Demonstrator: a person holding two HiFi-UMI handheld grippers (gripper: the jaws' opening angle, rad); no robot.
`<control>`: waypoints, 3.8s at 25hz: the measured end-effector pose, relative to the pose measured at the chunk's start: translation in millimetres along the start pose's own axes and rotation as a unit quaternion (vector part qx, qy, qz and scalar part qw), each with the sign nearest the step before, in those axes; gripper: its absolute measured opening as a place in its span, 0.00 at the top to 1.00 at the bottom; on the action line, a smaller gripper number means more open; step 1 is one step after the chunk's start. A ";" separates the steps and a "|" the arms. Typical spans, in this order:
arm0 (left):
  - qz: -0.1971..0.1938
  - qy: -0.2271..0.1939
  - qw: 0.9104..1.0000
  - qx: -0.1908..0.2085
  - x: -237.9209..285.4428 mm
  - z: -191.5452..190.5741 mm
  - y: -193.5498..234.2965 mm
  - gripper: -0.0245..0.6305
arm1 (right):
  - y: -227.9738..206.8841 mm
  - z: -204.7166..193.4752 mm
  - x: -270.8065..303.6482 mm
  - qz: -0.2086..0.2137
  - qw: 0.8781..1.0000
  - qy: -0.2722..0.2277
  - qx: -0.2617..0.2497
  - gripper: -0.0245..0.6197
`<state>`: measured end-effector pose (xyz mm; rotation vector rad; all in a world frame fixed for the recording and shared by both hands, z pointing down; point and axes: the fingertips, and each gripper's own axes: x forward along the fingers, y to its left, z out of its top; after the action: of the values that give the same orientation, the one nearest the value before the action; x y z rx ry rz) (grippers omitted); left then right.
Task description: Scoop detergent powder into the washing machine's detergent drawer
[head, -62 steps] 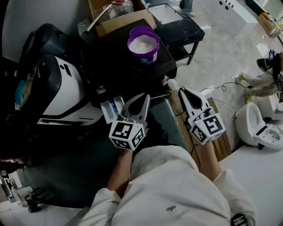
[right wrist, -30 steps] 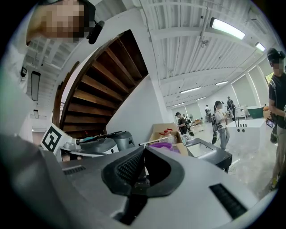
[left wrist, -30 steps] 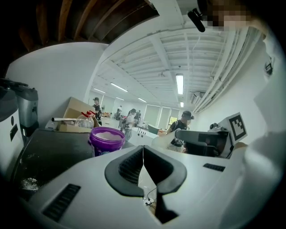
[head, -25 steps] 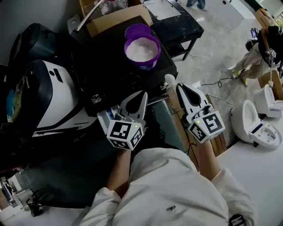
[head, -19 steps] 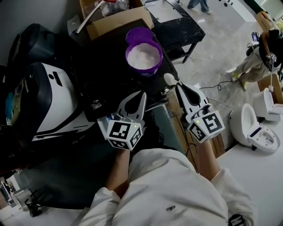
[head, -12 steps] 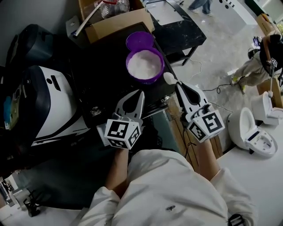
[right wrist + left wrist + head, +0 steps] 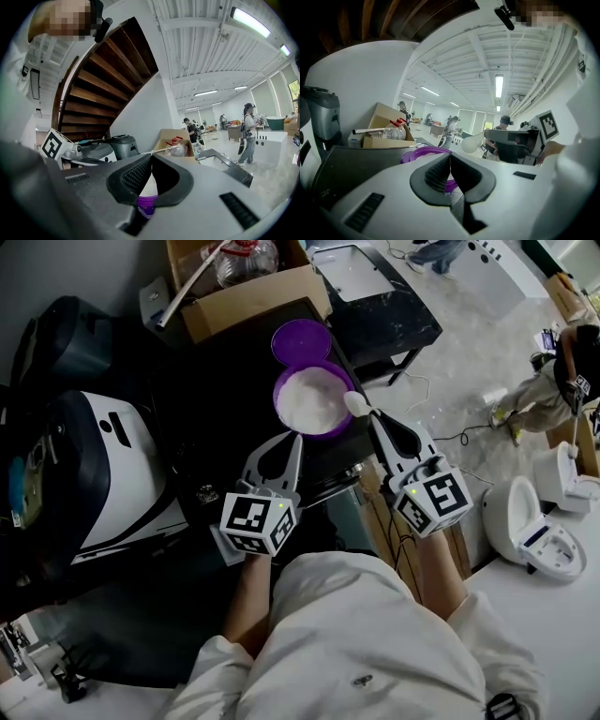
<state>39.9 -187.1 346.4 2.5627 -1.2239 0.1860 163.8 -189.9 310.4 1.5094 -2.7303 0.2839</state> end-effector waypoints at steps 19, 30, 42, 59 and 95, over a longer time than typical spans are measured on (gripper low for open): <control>-0.001 -0.008 1.000 -0.019 10.4 2.1 51.3 0.93 | -3.5 -25.0 59.7 -0.014 0.993 0.070 -0.090 0.95; 0.007 -0.001 1.000 -0.021 9.6 -5.2 59.1 0.93 | -2.3 -47.0 64.5 -0.021 0.986 0.108 -0.129 0.95; 0.006 0.006 1.000 -0.021 13.1 -7.1 57.2 0.93 | -4.7 -66.6 64.8 -0.019 0.983 0.146 -0.114 0.95; 0.008 0.007 1.000 -0.025 10.0 -8.8 60.3 0.93 | 4.2 -80.6 70.2 -0.005 0.986 0.159 -0.057 0.95; 0.011 0.004 1.000 -0.023 8.3 -8.1 54.7 0.93 | 39.2 -85.4 71.4 0.046 0.986 0.157 0.005 0.95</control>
<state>2.8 -223.2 367.4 2.5079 -1.2381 0.1713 85.8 -215.6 395.2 1.2203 -2.5518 0.4932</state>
